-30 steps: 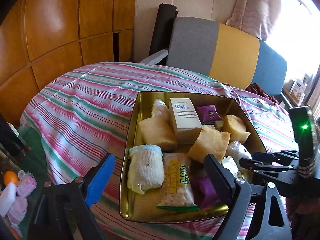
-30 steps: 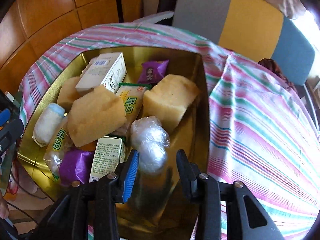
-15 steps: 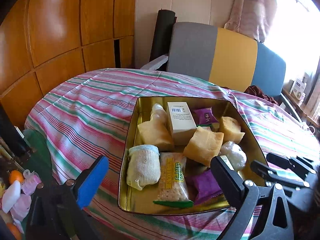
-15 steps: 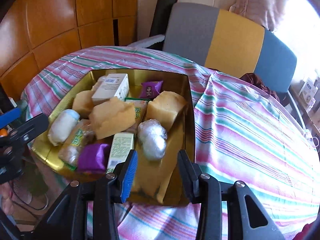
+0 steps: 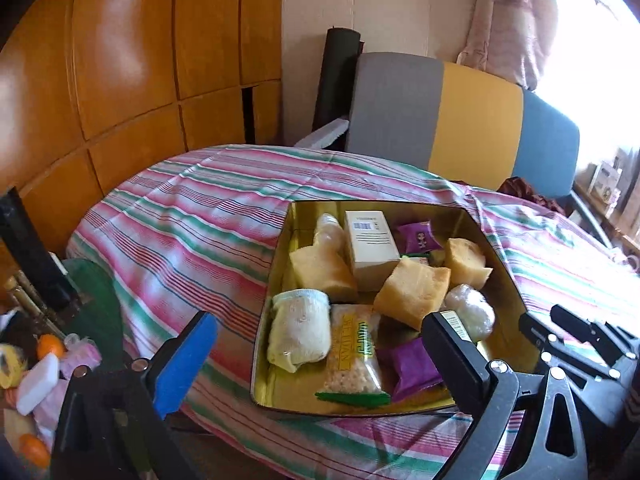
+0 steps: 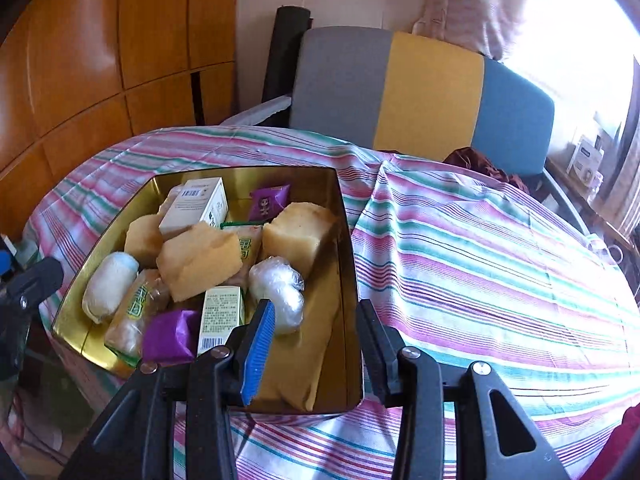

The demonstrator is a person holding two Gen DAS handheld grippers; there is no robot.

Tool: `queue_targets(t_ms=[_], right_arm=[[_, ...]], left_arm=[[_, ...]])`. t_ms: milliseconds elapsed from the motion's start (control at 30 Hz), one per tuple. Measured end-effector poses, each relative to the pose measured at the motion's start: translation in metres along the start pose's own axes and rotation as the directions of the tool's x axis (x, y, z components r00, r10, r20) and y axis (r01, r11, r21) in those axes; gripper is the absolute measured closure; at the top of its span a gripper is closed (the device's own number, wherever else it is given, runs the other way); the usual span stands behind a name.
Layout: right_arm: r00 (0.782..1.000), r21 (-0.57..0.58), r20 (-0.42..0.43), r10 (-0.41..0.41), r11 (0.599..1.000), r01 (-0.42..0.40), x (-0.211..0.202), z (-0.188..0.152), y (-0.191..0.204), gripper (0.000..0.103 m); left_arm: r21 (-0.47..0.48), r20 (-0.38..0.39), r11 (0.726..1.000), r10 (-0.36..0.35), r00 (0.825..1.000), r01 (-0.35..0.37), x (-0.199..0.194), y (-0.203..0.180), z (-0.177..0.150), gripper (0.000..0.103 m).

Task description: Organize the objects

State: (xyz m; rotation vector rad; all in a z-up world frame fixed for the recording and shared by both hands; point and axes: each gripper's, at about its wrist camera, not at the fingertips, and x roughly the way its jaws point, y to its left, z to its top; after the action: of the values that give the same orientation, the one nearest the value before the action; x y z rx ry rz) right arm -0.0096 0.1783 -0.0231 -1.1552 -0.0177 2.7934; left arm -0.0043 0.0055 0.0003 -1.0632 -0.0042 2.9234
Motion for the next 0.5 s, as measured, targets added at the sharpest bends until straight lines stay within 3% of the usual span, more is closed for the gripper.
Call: queue_targets(t_ms=[100,500], right_arm=[[1.0,-0.006,0.011,0.002,1.0,-0.002,-0.002,-0.001,0.004,0.061],[1.0,-0.03,0.012,0.019,0.999,-0.019,-0.002,0.0,0.017,0.061]], left_arm=[[0.013,0.017,0.999,0.032,0.999,-0.032,-0.004,-0.002,0.0,0.0],[0.008,0.033,0.999,0.039,0.999,-0.039,-0.011,-0.001,0.001,0.0]])
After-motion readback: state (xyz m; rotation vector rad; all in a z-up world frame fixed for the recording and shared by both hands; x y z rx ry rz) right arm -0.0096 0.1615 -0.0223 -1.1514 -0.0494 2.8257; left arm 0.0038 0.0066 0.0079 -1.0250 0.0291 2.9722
